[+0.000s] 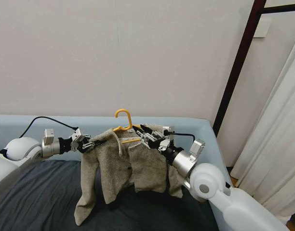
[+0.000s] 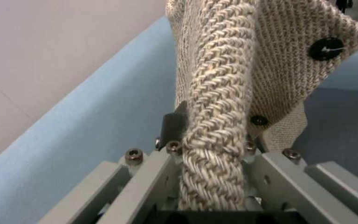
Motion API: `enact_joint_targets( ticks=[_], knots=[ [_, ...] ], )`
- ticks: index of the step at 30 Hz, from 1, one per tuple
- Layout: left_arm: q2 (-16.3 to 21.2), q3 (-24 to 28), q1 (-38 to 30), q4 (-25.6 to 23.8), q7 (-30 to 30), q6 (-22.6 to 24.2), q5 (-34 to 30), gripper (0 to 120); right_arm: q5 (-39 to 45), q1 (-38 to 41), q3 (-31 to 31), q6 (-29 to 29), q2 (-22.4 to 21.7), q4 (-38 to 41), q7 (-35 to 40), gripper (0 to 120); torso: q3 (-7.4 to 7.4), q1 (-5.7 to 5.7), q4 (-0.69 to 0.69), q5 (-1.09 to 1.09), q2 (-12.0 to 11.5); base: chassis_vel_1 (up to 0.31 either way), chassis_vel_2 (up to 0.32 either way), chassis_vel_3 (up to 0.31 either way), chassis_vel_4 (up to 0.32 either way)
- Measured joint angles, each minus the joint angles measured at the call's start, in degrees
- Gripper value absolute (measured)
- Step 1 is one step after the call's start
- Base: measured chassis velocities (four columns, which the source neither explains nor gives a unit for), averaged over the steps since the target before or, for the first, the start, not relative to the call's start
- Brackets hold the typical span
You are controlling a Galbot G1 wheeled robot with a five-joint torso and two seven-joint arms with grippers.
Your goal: Pick up the clothes from the sofa and hang them on the clothes hanger.
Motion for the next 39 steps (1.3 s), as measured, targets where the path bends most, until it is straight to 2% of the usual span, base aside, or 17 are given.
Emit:
enact_joint_targets(
  ticks=[1,2,3,4,5,9,10,14,22,27,30,33,35,39],
  knots=[
    [0.0,0.0,0.0,0.0,0.0,0.0,-0.1,5,-0.6,0.1,0.5,0.0,-0.2,-0.4,0.2,66,0.00,0.00,0.00,0.00,0.0,0.000,0.000,0.000,0.000],
    [0.0,0.0,0.0,0.0,0.0,-0.1,-0.3,5,-3.0,0.4,1.2,-0.3,-0.9,-1.5,0.5,74,0.00,0.00,0.00,0.00,0.0,0.000,0.000,0.000,0.000],
    [0.0,0.0,0.0,0.0,0.0,-0.1,-0.3,5,-3.0,0.4,1.2,-0.3,-0.9,-1.5,0.5,74,0.00,0.00,0.00,0.00,0.0,0.000,0.000,0.000,0.000],
    [-0.2,0.0,0.0,0.0,0.0,-0.4,-0.6,5,-6.1,1.1,2.1,-1.5,-2.7,-2.8,-0.5,83,0.01,0.00,0.01,0.01,0.0,0.000,0.000,0.000,0.000],
    [-0.2,0.0,0.0,0.0,0.0,-0.4,-0.6,5,-6.1,1.1,2.1,-1.5,-2.7,-2.8,-0.5,83,0.01,0.00,0.01,0.01,0.0,0.000,0.000,0.000,0.000],
    [-0.6,0.0,-0.1,0.1,0.4,-1.1,-0.9,5,-5.8,4.1,4.7,-9.3,-9.2,-5.4,-10.6,98,0.00,0.00,-0.01,0.00,0.0,0.000,0.000,0.000,0.000],
    [-0.6,0.0,-0.1,0.1,0.4,-1.1,-0.9,5,-5.8,4.1,4.7,-9.3,-9.2,-5.4,-10.6,98,0.00,0.00,-0.01,0.00,0.0,0.000,0.000,0.000,0.000],
    [-1.0,0.9,-1.7,0.5,2.9,-1.9,-0.9,5,-10.7,7.9,4.1,-12.5,-13.0,-10.2,-22.8,100,0.00,0.00,0.00,0.01,0.0,0.000,0.000,0.000,0.000],
    [-3.0,5.4,-6.0,2.7,5.3,-2.6,-0.3,5,-19.7,11.3,2.5,-12.0,-15.1,-14.1,-33.7,100,0.01,0.00,0.01,0.01,0.0,0.000,0.000,0.000,0.000],
    [-7.1,11.0,-11.6,6.1,7.3,-3.5,1.3,5,-24.5,10.9,3.8,-11.7,-18.5,-14.3,-42.3,100,0.01,0.00,0.05,0.00,0.0,0.000,0.000,0.000,0.000],
    [-10.0,14.3,-14.9,7.9,8.0,-4.0,2.0,5,-27.2,8.7,5.9,-11.7,-21.5,-14.4,-47.7,100,0.01,0.01,-0.06,0.02,0.0,0.000,0.000,0.000,0.000],
    [-11.1,15.1,-15.7,8.3,8.0,-4.0,2.1,5,-27.7,7.7,6.3,-11.8,-22.5,-14.6,-49.7,100,0.01,0.00,-0.07,0.02,0.0,0.000,0.000,0.000,0.000],
    [-11.8,15.7,-16.3,8.8,8.1,-4.1,2.5,5,-27.8,6.7,6.6,-11.9,-22.6,-14.6,-50.0,100,0.01,0.00,0.00,0.03,0.0,0.000,0.000,0.000,0.000],
    [-12.5,16.4,-16.8,9.2,8.1,-4.1,2.8,5,-27.9,6.2,6.7,-12.0,-22.3,-14.9,-49.7,100,0.01,0.00,0.04,-0.01,0.0,0.000,0.000,0.000,0.000]
  ],
)
